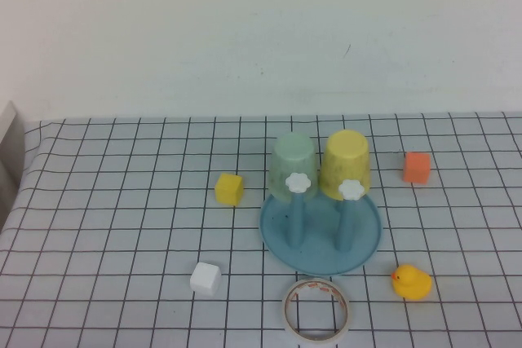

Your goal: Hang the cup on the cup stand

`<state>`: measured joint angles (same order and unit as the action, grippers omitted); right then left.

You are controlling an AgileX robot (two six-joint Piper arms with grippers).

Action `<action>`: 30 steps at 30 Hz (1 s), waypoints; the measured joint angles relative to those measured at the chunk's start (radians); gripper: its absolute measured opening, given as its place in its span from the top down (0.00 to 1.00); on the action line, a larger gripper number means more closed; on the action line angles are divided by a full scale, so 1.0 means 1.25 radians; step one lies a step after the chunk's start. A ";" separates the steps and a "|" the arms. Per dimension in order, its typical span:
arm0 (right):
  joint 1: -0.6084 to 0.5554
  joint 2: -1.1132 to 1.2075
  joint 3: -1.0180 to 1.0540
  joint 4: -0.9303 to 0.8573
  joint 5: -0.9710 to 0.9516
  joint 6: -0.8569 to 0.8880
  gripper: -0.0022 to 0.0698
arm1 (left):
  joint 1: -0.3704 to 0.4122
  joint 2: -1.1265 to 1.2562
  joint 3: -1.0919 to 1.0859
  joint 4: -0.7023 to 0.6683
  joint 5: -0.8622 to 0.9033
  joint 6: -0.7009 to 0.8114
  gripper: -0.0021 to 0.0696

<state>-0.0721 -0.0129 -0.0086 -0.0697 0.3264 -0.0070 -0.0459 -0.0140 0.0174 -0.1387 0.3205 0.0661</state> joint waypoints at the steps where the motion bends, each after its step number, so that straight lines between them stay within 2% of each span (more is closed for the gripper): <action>1: 0.000 0.000 0.009 0.010 0.000 0.006 0.97 | 0.000 0.000 0.000 0.000 0.000 0.000 0.97; 30: 0.029 0.000 0.021 0.039 0.026 0.006 0.97 | 0.000 0.000 0.000 0.000 0.000 -0.003 0.97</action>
<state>-0.0363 -0.0129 0.0172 -0.0213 0.3590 0.0000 -0.0459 -0.0140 0.0174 -0.1387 0.3205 0.0623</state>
